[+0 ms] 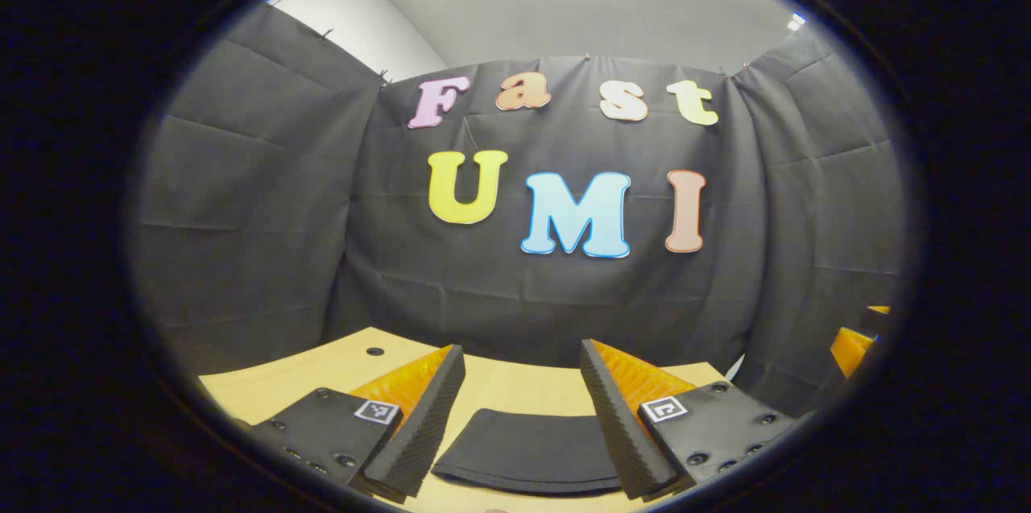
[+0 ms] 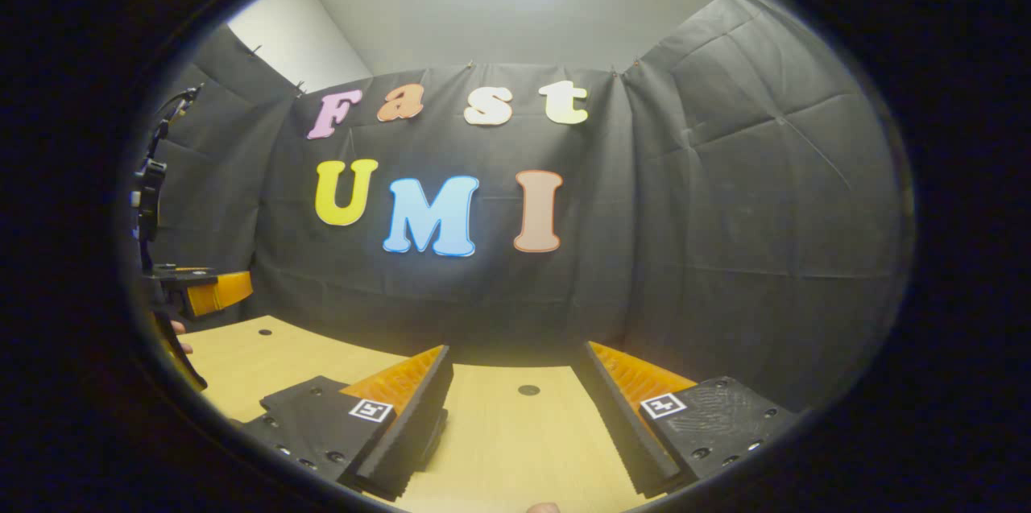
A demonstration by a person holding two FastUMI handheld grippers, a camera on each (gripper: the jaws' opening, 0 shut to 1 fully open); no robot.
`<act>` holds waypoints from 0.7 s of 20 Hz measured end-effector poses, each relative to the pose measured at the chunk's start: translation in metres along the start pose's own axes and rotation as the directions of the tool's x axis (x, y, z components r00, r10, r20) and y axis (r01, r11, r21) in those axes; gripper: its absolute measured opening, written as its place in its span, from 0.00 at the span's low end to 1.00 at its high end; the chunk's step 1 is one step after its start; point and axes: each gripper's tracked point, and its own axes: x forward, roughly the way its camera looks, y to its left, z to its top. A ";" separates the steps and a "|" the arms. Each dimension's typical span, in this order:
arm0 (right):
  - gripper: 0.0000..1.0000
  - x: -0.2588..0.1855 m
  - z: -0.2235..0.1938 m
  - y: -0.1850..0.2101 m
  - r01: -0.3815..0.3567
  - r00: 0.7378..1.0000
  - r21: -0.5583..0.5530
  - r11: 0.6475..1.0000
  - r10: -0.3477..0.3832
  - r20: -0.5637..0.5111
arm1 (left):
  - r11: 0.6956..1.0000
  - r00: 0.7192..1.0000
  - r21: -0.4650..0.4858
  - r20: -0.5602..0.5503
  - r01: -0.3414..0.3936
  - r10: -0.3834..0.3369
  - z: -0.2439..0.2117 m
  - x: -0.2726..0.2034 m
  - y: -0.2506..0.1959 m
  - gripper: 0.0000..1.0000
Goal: Grasp the waist and the cuffs of the jeans and fold them to make the two legs overlap; first hold the waist and fold one-third of the jeans toward the cuffs, then hold the cuffs and fold the remaining one-third in the same direction to finish folding.
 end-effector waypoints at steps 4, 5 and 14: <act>0.95 0.002 0.002 -0.017 0.012 1.000 -0.004 1.000 -0.012 0.015 | 1.000 1.000 -0.005 0.016 0.015 -0.015 0.004 -0.006 -0.017 0.93; 0.95 0.001 0.004 -0.020 0.012 1.000 -0.006 1.000 -0.012 0.019 | 1.000 1.000 0.004 0.024 0.015 -0.015 0.007 -0.007 -0.018 0.89; 0.95 0.005 0.002 -0.016 -0.035 0.999 -0.054 0.998 0.036 0.022 | 0.998 0.999 0.032 0.013 0.045 -0.046 -0.001 -0.029 -0.035 0.93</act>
